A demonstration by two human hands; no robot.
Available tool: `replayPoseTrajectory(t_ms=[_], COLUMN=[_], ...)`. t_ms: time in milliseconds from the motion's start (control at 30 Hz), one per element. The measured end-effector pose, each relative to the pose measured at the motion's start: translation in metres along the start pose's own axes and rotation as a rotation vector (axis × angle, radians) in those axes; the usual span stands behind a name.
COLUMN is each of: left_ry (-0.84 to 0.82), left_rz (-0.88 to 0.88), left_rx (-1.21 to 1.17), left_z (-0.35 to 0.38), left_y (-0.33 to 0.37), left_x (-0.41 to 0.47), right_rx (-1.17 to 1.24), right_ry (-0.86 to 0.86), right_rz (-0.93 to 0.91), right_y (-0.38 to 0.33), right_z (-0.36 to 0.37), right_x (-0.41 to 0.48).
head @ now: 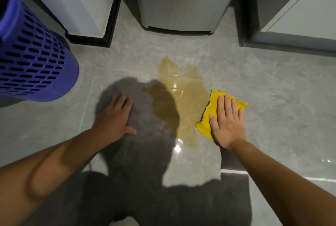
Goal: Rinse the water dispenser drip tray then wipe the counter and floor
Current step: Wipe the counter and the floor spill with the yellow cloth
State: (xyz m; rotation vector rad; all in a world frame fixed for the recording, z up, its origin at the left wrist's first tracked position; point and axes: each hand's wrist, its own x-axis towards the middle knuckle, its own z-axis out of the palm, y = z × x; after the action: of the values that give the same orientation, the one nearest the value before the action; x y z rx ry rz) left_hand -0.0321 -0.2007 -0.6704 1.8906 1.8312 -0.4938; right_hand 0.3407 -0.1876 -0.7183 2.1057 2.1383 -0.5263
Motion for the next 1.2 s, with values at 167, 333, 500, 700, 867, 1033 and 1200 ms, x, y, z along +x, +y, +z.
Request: replayPoseTrajectory(t_ms=[167,333,500,700,867,1033,1200], left_ry=[0.010,0.018,0.031,0.030,0.022,0.013,0.010], left_rz=[-0.001,-0.008,-0.012,-0.003,-0.011,-0.012,-0.017], left_rx=[-0.022,0.006,-0.032,-0.045,0.017,0.017,-0.069], left_z=[0.000,0.000,0.003,0.009,0.004,0.000,0.001], left_y=[0.001,0.001,0.000,-0.003,0.000,0.003,0.000], left_x=[-0.001,0.000,0.002,0.005,0.004,0.003,0.004], right_rx=[-0.085,-0.038,0.056,0.033,-0.226,-0.225,-0.063], right_ry=[-0.011,0.030,0.071,0.068,-0.035,-0.010,0.032], right_rz=[-0.085,0.036,0.251,0.146,-0.319,-0.352,-0.035], right_y=[0.002,-0.035,-0.082,-0.061,-0.025,-0.020,-0.057], right_z=[0.010,0.048,0.038,0.003,-0.025,-0.007,0.024], right_x=[-0.025,-0.106,-0.058,0.062,0.121,0.053,-0.033])
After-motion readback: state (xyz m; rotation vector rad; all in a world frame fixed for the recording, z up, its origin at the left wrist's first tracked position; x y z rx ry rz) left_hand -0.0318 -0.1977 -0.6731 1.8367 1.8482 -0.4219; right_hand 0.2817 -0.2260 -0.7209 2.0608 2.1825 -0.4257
